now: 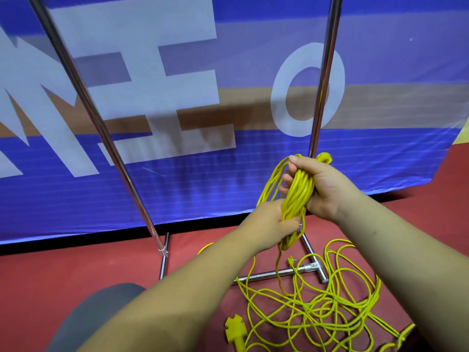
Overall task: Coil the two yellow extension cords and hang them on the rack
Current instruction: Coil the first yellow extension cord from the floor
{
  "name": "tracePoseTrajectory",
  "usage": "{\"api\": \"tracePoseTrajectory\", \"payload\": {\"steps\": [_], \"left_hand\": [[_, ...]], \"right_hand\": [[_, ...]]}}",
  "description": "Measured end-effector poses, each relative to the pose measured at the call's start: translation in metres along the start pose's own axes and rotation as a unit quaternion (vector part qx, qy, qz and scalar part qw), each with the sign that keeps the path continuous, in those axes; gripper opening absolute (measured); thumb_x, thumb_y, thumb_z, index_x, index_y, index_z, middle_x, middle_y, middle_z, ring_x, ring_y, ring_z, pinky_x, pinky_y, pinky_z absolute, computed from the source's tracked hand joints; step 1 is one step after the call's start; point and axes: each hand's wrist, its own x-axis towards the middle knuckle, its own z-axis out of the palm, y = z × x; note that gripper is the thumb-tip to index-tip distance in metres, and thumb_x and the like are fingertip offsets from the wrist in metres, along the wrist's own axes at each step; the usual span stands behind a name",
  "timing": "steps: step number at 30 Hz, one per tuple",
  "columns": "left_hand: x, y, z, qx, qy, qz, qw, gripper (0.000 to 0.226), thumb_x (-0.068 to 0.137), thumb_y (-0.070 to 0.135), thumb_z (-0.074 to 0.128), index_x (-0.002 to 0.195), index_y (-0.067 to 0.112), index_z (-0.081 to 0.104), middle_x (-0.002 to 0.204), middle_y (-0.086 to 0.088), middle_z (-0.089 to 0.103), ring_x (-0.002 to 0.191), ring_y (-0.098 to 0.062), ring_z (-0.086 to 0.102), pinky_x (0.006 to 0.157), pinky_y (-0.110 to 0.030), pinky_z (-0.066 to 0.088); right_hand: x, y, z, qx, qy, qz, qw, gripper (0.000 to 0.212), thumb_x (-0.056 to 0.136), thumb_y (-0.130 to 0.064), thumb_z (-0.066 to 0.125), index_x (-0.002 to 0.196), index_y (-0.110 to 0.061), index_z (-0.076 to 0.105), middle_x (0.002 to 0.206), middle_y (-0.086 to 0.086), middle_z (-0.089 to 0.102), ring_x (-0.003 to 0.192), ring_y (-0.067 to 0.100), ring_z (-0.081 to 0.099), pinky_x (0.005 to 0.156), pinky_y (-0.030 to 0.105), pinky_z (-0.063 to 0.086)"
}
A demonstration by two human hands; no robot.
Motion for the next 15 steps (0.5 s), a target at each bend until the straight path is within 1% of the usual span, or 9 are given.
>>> {"api": "tracePoseTrajectory", "payload": {"steps": [2,5,7,8,10,12,13,14,15], "left_hand": [[0.0,0.003,0.0,0.004,0.002,-0.007,1.0,0.027,0.092,0.034,0.067,0.075,0.028,0.048,0.067,0.006,0.056,0.062,-0.011,0.052,0.059,-0.029,0.042],[-0.002,0.007,0.003,0.009,0.007,-0.003,1.0,0.027,0.093,0.033,0.069,0.076,0.027,0.049,0.066,0.006,0.056,0.061,-0.008,0.051,0.059,-0.029,0.042],[-0.004,0.011,0.005,0.009,0.007,-0.003,1.0,0.021,0.091,0.037,0.071,0.086,0.028,0.054,0.072,0.007,0.061,0.067,-0.008,0.057,0.064,-0.031,0.047],[-0.005,0.012,0.004,0.014,0.007,-0.007,1.0,0.024,0.088,0.042,0.074,0.094,0.029,0.056,0.079,0.009,0.065,0.075,-0.009,0.061,0.07,-0.033,0.051],[-0.006,0.008,0.002,0.054,0.022,-0.01,0.998,0.051,0.078,0.054,0.082,0.11,0.027,0.054,0.102,0.011,0.064,0.099,-0.012,0.059,0.086,-0.037,0.053],[-0.009,0.002,-0.002,0.119,0.059,-0.023,0.991,0.083,0.066,0.066,0.087,0.126,0.024,0.048,0.124,0.01,0.052,0.12,-0.015,0.046,0.101,-0.035,0.047],[-0.011,-0.001,-0.003,0.154,0.081,-0.04,0.984,0.096,0.06,0.071,0.087,0.13,0.021,0.044,0.128,0.007,0.047,0.122,-0.017,0.042,0.103,-0.036,0.045],[-0.014,-0.004,-0.004,0.194,0.108,-0.067,0.973,0.103,0.056,0.075,0.086,0.13,0.019,0.041,0.128,0.005,0.044,0.121,-0.02,0.042,0.101,-0.037,0.045],[-0.016,-0.008,-0.002,0.235,0.13,-0.112,0.957,0.105,0.054,0.077,0.085,0.127,0.018,0.039,0.126,0.002,0.043,0.12,-0.023,0.045,0.098,-0.038,0.046]], "right_hand": [[0.001,-0.001,0.0,-0.005,0.011,0.005,1.0,0.02,0.099,-0.023,0.073,0.081,-0.015,0.067,0.064,-0.005,0.062,0.056,0.012,0.065,0.065,0.036,0.065],[0.006,0.0,-0.001,-0.013,0.021,0.005,1.0,0.018,0.1,-0.024,0.069,0.085,-0.016,0.062,0.058,-0.006,0.052,0.048,0.011,0.054,0.057,0.031,0.059],[0.009,0.0,-0.001,-0.013,0.027,-0.001,1.0,0.016,0.101,-0.022,0.065,0.086,-0.02,0.06,0.055,-0.007,0.047,0.043,0.011,0.047,0.05,0.027,0.051],[0.01,-0.001,-0.001,-0.011,0.03,-0.006,0.999,0.016,0.101,-0.021,0.063,0.086,-0.021,0.058,0.055,-0.008,0.045,0.042,0.01,0.045,0.048,0.026,0.047],[0.011,-0.004,-0.001,-0.007,0.034,-0.017,0.999,0.017,0.101,-0.017,0.061,0.085,-0.021,0.055,0.055,-0.008,0.042,0.04,0.01,0.041,0.045,0.024,0.042],[0.012,-0.007,-0.003,-0.002,0.038,-0.027,0.999,0.017,0.1,-0.016,0.06,0.085,-0.021,0.055,0.055,-0.008,0.042,0.04,0.01,0.039,0.043,0.023,0.039],[0.012,-0.008,-0.004,0.0,0.043,-0.031,0.999,0.017,0.1,-0.015,0.06,0.084,-0.021,0.056,0.055,-0.008,0.042,0.04,0.009,0.039,0.042,0.023,0.038],[0.012,-0.008,-0.004,0.005,0.051,-0.033,0.998,0.017,0.1,-0.015,0.06,0.084,-0.02,0.056,0.055,-0.008,0.042,0.04,0.009,0.039,0.042,0.023,0.037],[0.012,-0.009,-0.005,0.012,0.058,-0.035,0.998,0.017,0.099,-0.014,0.06,0.083,-0.02,0.057,0.054,-0.009,0.042,0.04,0.009,0.038,0.042,0.023,0.037]]}}
